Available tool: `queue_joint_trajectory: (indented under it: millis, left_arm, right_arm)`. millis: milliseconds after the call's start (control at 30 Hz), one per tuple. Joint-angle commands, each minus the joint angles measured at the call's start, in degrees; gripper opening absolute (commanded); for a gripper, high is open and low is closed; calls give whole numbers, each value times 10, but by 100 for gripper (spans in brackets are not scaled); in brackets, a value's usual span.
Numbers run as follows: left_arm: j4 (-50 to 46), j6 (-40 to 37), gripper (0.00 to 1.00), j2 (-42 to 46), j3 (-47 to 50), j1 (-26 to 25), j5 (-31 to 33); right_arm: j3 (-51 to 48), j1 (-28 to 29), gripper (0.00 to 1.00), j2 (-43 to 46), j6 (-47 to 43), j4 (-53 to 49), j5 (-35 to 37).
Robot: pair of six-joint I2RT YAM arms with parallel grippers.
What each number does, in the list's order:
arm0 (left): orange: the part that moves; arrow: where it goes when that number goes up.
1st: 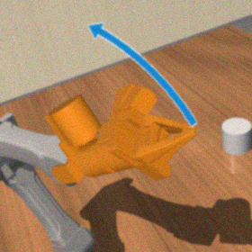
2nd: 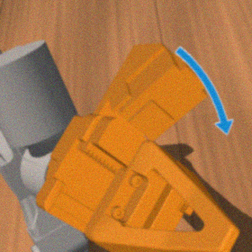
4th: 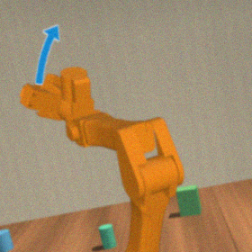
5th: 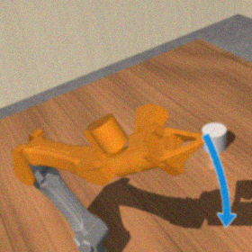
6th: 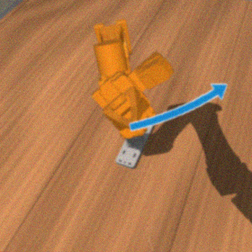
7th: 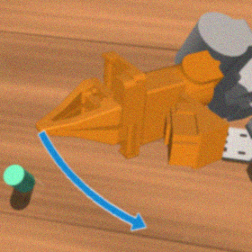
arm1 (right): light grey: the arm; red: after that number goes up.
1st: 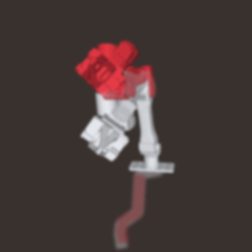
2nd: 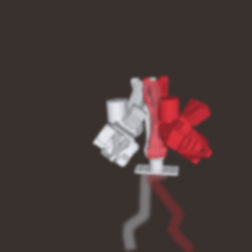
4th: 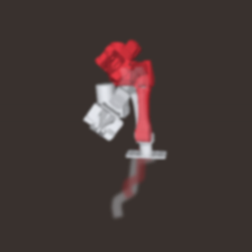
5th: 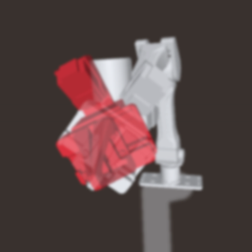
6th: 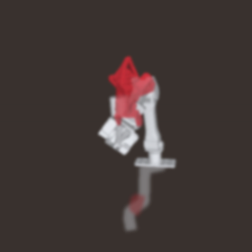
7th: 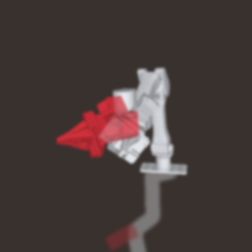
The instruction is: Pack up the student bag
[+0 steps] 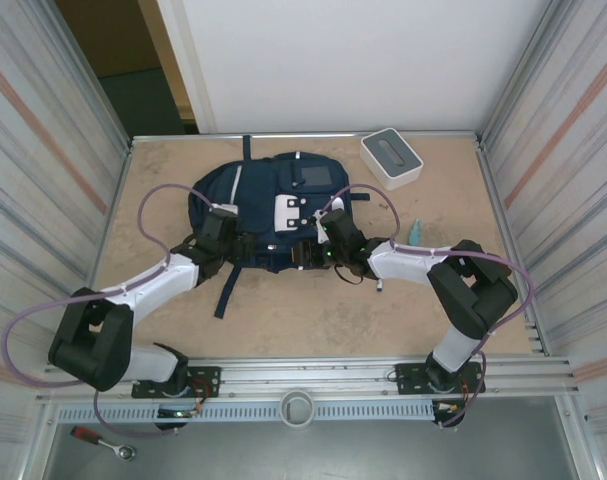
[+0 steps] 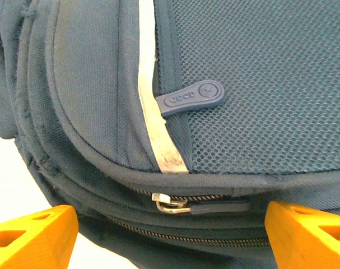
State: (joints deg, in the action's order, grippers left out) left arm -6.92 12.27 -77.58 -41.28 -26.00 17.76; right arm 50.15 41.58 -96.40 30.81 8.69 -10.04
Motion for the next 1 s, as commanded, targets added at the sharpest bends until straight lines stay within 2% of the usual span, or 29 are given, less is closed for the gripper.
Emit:
queue_joint_trajectory:
  millis: [0, 100, 300, 967]
  left_arm:
    - [-23, -1, 87, -16, -27, 0, 38]
    - [-37, 8, 85, -28, -41, 0, 60]
    - [-48, 9, 69, -9, -40, 8, 77]
    - [-40, 5, 33, 3, -25, 57, -53]
  right_arm:
    - [-4, -9, 54, -3, -4, -17, 24]
    - [-1, -9, 55, -5, -3, -23, 26]
    - [0, -10, 55, -2, -6, -28, 28]
    - [8, -13, 55, -9, -8, -32, 26]
